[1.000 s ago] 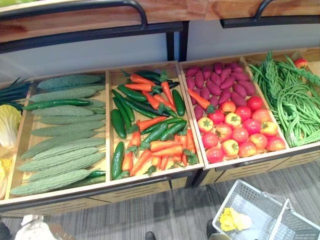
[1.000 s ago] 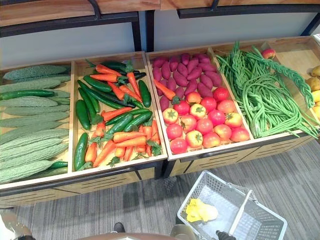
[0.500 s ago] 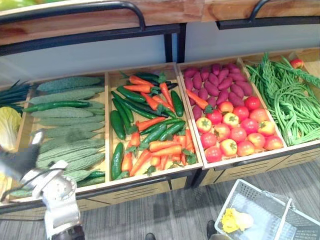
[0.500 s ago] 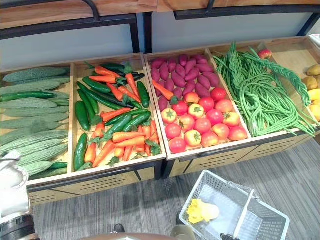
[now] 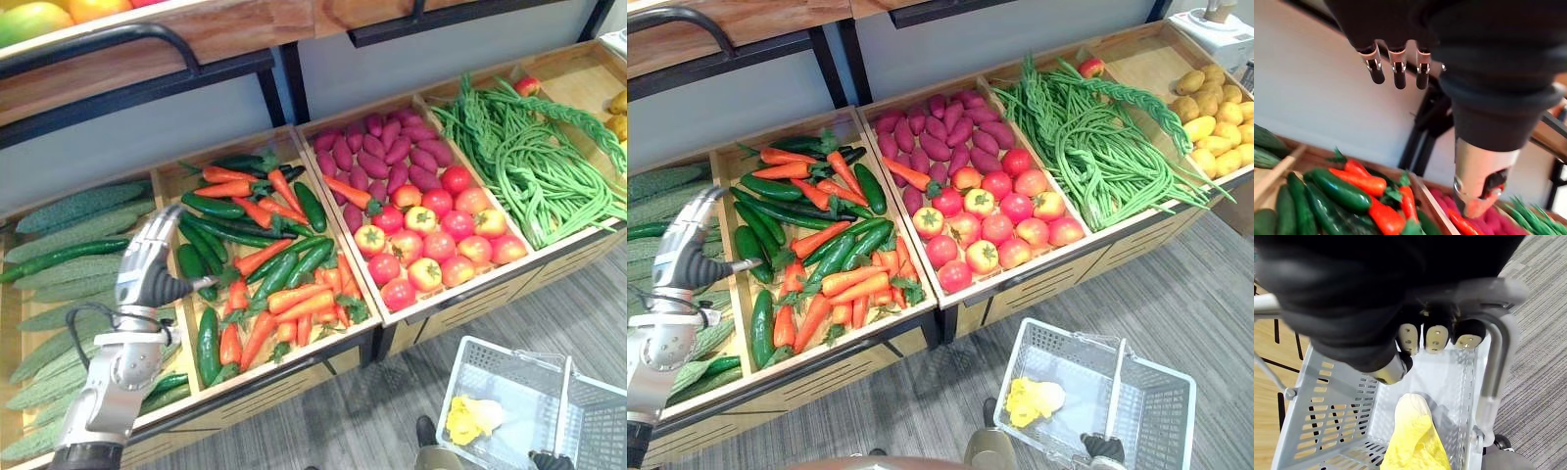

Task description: Pick vegetable in the basket

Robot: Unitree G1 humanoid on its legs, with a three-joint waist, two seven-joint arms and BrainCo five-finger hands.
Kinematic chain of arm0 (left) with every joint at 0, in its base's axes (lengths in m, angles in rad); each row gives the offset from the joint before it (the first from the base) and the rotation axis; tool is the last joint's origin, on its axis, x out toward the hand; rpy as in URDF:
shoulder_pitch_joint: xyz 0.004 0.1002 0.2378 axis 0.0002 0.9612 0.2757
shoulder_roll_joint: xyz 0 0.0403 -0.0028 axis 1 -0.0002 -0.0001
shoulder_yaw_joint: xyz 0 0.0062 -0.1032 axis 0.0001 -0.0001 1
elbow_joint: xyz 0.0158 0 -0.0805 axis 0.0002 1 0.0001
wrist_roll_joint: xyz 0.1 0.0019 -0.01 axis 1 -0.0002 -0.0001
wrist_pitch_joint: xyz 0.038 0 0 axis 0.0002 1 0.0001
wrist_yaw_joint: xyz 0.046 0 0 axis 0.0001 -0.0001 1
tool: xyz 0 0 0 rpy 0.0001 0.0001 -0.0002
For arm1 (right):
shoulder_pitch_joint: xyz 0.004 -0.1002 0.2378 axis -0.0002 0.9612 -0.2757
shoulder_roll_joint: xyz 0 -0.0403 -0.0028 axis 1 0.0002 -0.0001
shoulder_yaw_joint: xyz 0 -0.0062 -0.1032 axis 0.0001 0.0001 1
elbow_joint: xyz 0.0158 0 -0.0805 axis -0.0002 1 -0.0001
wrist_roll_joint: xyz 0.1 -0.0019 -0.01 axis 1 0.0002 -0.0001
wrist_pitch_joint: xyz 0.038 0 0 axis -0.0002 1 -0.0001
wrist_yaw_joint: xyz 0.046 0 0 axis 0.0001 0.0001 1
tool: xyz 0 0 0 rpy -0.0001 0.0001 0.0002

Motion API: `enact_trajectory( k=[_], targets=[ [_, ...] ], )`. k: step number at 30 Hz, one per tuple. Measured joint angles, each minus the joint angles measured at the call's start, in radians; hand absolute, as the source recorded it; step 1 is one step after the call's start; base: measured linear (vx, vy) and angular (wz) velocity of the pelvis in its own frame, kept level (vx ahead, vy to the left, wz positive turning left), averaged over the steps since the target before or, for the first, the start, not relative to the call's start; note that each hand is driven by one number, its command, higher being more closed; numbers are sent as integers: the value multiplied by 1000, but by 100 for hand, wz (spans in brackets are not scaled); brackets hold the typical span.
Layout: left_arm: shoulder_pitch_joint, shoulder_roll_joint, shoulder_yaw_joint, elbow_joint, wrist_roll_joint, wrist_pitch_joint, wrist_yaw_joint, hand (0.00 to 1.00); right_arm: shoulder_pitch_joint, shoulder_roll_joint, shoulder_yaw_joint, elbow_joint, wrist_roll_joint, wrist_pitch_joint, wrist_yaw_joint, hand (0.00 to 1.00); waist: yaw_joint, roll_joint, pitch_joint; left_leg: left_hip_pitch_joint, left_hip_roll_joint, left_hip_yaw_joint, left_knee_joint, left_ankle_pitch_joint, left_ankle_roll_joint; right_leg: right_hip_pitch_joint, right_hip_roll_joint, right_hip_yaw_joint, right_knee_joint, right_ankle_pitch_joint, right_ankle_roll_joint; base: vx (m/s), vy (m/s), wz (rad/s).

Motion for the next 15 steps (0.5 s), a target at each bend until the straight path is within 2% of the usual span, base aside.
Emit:
enact_trajectory(
  k=[7,11,15],
  targets=[
    [-2,85,-160,3,-17,-36,-135,0,0,-10,6,-2,-36,1,1,100,-5,2,-1,0,-1,1,-1,0,0,4,-3,-1,-16,13,3,0,0,0],
    [-31,103,-250,2,-47,-42,-220,0,1,-23,8,-5,-37,2,2,100,10,2,-1,-1,-2,10,-2,1,-1,1,-2,10,-18,20,4,-5,-11,-3],
    [-65,104,-309,4,-57,-41,-241,0,-2,-26,9,-14,-39,3,18,100,13,-3,2,-17,-2,16,-1,1,0,-9,-6,15,-34,35,5,-9,-13,-3]
  ],
)
